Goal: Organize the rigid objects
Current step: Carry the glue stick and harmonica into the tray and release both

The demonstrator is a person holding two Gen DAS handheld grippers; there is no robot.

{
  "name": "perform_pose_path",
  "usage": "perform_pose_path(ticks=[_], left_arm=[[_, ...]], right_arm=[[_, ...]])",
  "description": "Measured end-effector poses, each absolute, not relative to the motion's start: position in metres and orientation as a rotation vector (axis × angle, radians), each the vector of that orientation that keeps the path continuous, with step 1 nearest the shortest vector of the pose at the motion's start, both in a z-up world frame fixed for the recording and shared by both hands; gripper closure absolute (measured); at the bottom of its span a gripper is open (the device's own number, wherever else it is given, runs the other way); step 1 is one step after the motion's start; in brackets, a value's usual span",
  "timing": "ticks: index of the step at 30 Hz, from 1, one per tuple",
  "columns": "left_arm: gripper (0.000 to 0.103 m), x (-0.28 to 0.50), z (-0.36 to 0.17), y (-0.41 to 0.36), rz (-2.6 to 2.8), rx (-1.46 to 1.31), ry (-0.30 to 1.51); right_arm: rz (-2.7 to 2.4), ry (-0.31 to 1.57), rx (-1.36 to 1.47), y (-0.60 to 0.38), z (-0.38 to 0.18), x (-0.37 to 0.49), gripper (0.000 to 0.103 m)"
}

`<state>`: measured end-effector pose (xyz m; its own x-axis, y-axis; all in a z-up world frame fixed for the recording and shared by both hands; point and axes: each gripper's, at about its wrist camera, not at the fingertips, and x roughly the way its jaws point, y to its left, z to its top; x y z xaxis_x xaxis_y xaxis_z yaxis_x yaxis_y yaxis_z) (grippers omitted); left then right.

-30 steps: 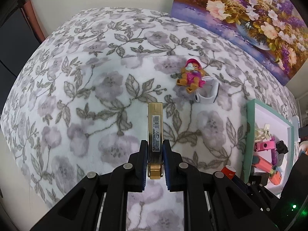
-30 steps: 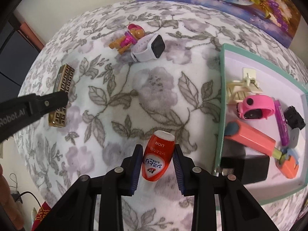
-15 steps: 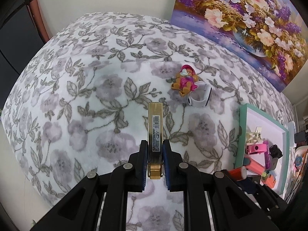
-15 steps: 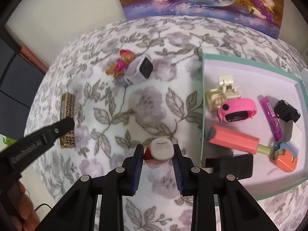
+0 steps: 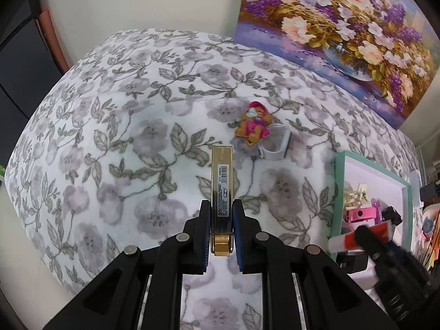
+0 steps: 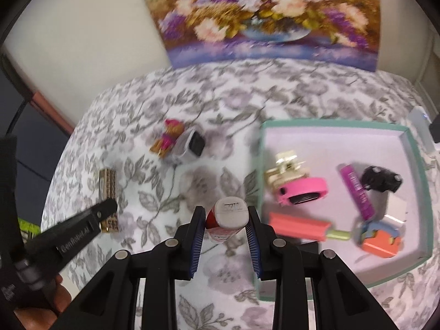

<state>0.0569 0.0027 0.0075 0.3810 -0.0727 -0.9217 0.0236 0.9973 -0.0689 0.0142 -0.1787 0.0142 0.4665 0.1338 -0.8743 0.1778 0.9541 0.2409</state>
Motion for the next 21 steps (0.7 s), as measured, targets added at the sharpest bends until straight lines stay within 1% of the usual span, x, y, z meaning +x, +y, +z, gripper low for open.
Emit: perform_pose_path(ticks=[7,21], left_arm=[[0.087,0.045,0.012,-0.033,-0.133,0.021,1.158],[0.087,0.014,0.005,-0.116,-0.299,0.144,1.143]], right_arm=[[-0.115,1.044,0.38,-0.224,0.026,0.003,0.071],[-0.284,1.019,0.464,-0.311,0.026,-0.025,0.071]])
